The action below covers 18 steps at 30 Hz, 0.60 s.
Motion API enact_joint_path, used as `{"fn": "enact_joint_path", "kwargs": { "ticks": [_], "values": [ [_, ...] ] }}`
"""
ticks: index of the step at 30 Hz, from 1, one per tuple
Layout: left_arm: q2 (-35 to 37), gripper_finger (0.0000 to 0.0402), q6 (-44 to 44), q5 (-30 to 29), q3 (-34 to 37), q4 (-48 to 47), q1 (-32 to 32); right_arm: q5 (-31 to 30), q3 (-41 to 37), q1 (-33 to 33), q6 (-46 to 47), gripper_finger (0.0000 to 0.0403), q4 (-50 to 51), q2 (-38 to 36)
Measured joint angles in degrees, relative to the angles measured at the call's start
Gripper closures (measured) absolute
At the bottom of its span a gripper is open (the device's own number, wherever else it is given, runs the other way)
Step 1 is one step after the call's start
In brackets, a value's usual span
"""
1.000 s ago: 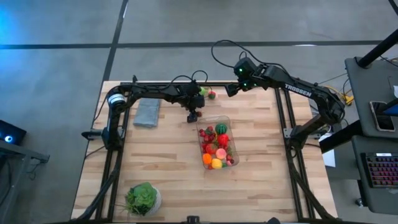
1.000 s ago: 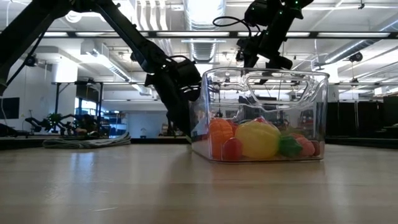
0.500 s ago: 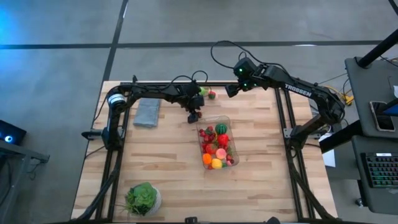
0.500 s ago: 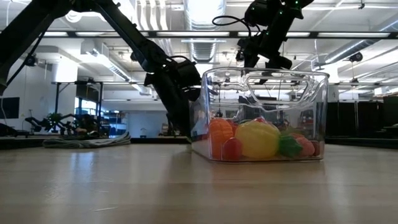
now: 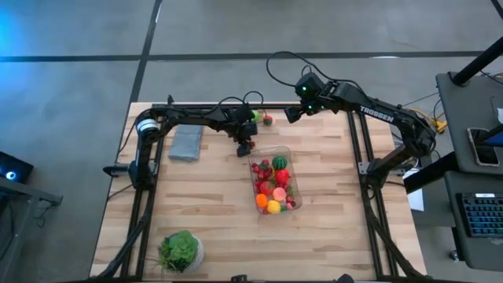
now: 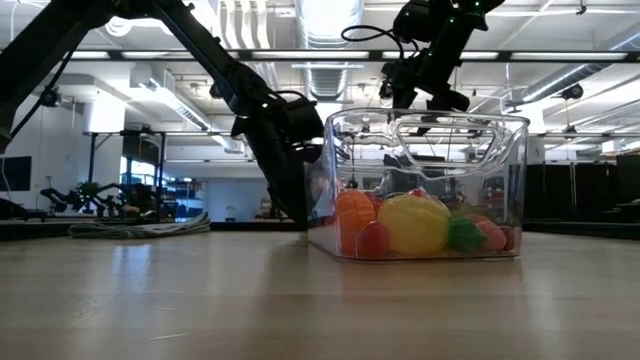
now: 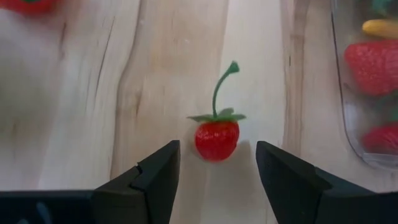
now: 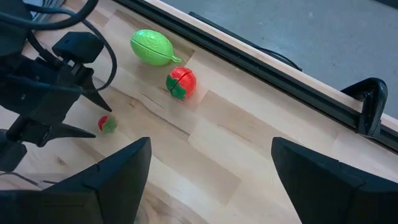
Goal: Pick and placing Produce into tupperware
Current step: Put the red raspberry into the transparent bin
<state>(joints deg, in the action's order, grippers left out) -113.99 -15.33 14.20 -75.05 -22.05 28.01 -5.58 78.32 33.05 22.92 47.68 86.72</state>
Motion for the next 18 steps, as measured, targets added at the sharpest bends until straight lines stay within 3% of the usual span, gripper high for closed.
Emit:
{"fn": "enact_joint_path", "kwargs": {
  "ticks": [18],
  "values": [
    [-1.4, 0.0216, 0.0, -3.2, -0.6, 0.4, -1.5, -0.5, 0.0, 0.0, 0.0, 0.0078, 0.0, 0.0]
  ]
}}
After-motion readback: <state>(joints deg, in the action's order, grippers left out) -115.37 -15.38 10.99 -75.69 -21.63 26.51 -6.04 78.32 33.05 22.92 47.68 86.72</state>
